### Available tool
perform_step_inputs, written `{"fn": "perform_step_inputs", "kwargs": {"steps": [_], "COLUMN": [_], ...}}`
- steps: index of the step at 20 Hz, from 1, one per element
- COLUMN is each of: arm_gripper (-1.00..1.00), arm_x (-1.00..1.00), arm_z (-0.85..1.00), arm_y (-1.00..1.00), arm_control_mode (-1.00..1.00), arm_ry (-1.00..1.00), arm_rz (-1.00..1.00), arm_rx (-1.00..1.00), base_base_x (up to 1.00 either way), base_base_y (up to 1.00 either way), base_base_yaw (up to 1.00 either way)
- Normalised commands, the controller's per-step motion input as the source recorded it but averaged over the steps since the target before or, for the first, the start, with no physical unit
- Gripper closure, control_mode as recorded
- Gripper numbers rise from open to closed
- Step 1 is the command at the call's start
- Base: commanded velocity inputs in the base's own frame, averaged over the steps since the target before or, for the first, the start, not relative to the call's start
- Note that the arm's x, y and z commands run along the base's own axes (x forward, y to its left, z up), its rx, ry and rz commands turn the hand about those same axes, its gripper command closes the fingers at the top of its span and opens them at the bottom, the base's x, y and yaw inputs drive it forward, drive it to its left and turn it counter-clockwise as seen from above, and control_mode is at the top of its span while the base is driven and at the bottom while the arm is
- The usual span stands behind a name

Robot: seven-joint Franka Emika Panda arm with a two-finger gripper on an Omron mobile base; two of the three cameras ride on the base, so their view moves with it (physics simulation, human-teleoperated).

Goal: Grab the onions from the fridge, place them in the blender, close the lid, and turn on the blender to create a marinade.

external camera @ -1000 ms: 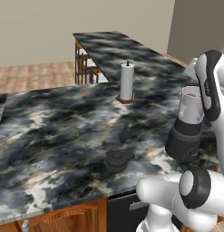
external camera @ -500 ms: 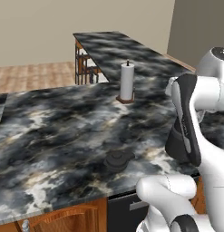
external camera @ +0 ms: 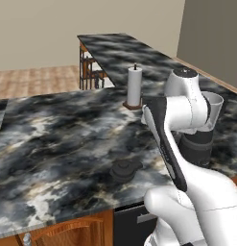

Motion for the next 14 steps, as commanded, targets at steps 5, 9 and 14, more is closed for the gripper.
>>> {"fn": "perform_step_inputs", "kwargs": {"steps": [5, 9, 14], "arm_gripper": [-1.0, -1.0, -1.0], "arm_x": [0.12, 0.06, 0.29], "arm_z": [-0.59, -0.65, -0.67], "arm_y": [0.57, 0.51, 0.31], "arm_control_mode": [-1.0, -1.0, -1.0], "arm_ry": [0.19, 0.08, 0.03], "arm_rz": [0.32, 0.27, 0.19], "arm_rx": [0.0, 0.0, 0.0], "base_base_x": [0.0, 0.0, 0.0], "base_base_y": [0.0, 0.0, 0.0], "base_base_yaw": [0.0, 0.0, 0.0]}}
